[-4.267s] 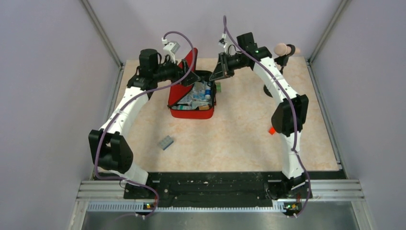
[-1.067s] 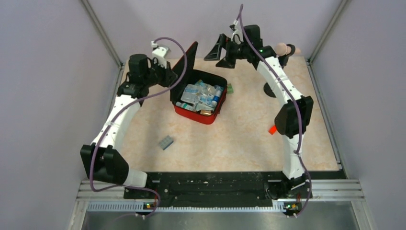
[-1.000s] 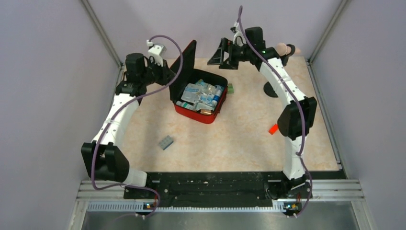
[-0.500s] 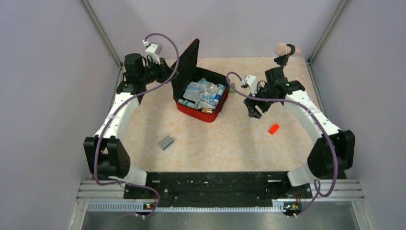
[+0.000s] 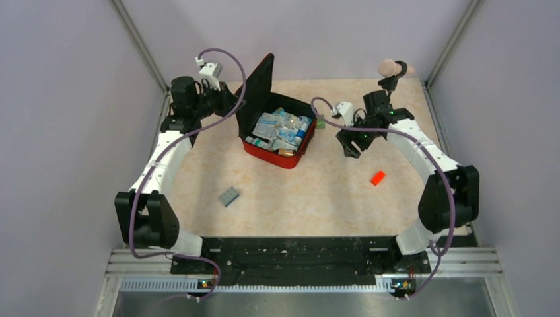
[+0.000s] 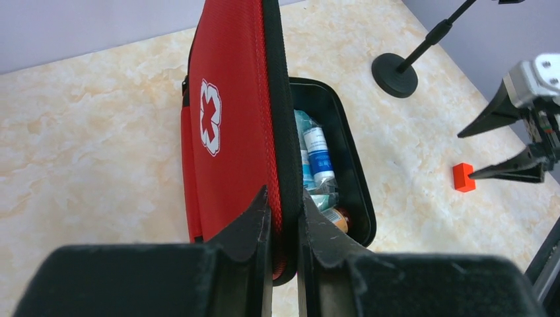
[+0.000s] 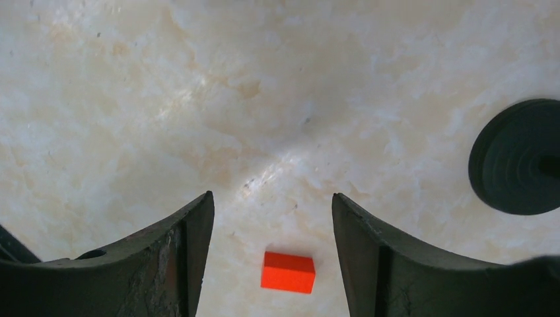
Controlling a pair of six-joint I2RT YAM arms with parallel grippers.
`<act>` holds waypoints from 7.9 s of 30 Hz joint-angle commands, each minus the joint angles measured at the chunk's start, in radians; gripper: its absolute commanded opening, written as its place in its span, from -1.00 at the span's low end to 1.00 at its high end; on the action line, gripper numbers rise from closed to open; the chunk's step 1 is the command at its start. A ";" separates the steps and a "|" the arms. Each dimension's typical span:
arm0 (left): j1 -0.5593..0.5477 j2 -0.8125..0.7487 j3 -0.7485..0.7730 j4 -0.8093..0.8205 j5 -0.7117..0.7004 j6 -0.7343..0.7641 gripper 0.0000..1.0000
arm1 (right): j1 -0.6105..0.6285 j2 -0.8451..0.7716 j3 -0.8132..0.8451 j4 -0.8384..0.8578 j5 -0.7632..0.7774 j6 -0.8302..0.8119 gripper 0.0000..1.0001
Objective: Organize the medicine kit
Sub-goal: Pick up the medical item at the center of the board, then place the medical item at the medicine box.
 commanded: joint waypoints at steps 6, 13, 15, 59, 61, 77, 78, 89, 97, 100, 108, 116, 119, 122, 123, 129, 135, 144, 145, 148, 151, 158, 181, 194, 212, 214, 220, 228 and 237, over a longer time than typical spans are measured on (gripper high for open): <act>0.056 -0.074 -0.038 -0.086 -0.081 -0.008 -1.00 | 0.013 0.202 0.221 0.263 0.048 0.368 0.31; 0.103 -0.134 -0.045 -0.175 -0.154 0.033 -1.00 | 0.114 0.403 0.395 0.357 0.239 0.645 0.49; 0.104 -0.138 -0.061 -0.171 -0.124 0.037 -1.00 | 0.122 0.465 0.444 0.366 0.269 0.729 0.50; 0.096 -0.059 -0.117 -0.067 0.062 -0.059 -1.00 | 0.112 0.628 0.633 0.352 0.236 0.768 -0.46; 0.097 -0.056 -0.118 -0.064 0.068 -0.057 -1.00 | 0.107 0.564 0.604 0.361 0.183 0.775 -0.47; 0.121 0.047 0.021 -0.283 0.289 0.188 -1.00 | 0.173 0.160 0.056 1.329 -0.164 0.848 -0.46; 0.122 0.048 0.026 -0.289 0.273 0.192 -1.00 | 0.189 0.170 0.049 1.377 -0.164 0.850 -0.46; 0.120 0.080 0.151 -0.405 0.144 0.268 -1.00 | 0.314 0.382 0.117 1.832 -0.180 1.014 -0.48; 0.122 0.117 0.227 -0.463 0.284 0.240 -1.00 | 0.354 0.524 0.234 2.003 -0.134 1.085 -0.47; 0.120 0.114 0.201 -0.462 0.307 0.228 -1.00 | 0.356 0.575 0.298 2.017 -0.119 1.095 -0.47; 0.122 0.115 0.187 -0.454 0.358 0.145 -1.00 | 0.370 0.694 0.374 2.046 -0.106 1.086 -0.47; 0.128 0.142 0.217 -0.467 0.422 0.064 -1.00 | 0.406 0.801 0.434 2.106 -0.086 1.088 -0.45; 0.131 0.159 0.218 -0.463 0.447 0.044 -1.00 | 0.423 0.835 0.474 2.118 -0.074 1.090 -0.44; 0.132 0.169 0.215 -0.464 0.475 0.037 -1.00 | 0.433 0.848 0.493 2.127 -0.060 1.103 -0.44; 0.133 0.170 0.212 -0.462 0.480 0.032 -1.00 | 0.436 0.847 0.494 2.128 -0.057 1.105 -0.43; 0.144 0.169 0.206 -0.413 0.431 0.000 -1.00 | 0.433 0.758 0.416 2.074 -0.046 1.105 -0.43; 0.139 0.133 0.131 -0.298 0.311 -0.089 -0.72 | 0.416 0.612 0.335 1.848 -0.018 1.262 -0.43; 0.116 0.143 0.153 -0.247 0.050 -0.071 -0.30 | 0.388 0.484 0.304 1.622 -0.064 1.264 -0.47; 0.113 0.157 0.178 -0.245 0.037 -0.070 -0.28 | 0.381 0.488 0.324 1.589 -0.060 1.274 -0.47; 0.093 0.179 0.223 -0.251 -0.023 -0.059 -0.20 | 0.351 0.522 0.412 1.467 -0.040 1.344 -0.49; 0.055 0.180 0.237 -0.249 -0.069 -0.044 0.00 | 0.336 0.554 0.481 1.362 -0.043 1.394 -0.50; -0.054 0.123 0.187 -0.268 -0.131 -0.014 0.02 | 0.307 0.557 0.467 1.289 -0.102 1.570 -0.53; -0.168 0.134 0.180 -0.307 -0.060 0.272 0.44 | 0.166 0.542 0.374 1.126 -0.426 2.102 -0.53; -0.226 0.129 0.242 -0.351 -0.209 0.349 0.83 | 0.168 0.514 0.407 0.855 -0.356 2.076 -0.68; -0.249 0.077 0.183 -0.278 -0.532 0.365 0.73 | 0.148 0.400 0.260 0.893 -0.306 1.962 -0.86; -0.251 0.090 0.199 -0.263 -0.606 0.389 0.72 | 0.144 0.387 0.240 0.889 -0.299 1.951 -0.87; -0.251 0.140 0.261 -0.221 -0.641 0.433 0.67 | 0.139 0.373 0.239 0.911 -0.286 1.914 -0.89; -0.244 0.261 0.378 -0.157 -0.764 0.485 0.63 | 0.139 0.377 0.222 0.946 -0.289 1.923 -0.89; -0.161 0.374 0.550 -0.289 -0.547 0.351 0.52 | 0.135 0.386 0.224 0.955 -0.294 1.940 -0.88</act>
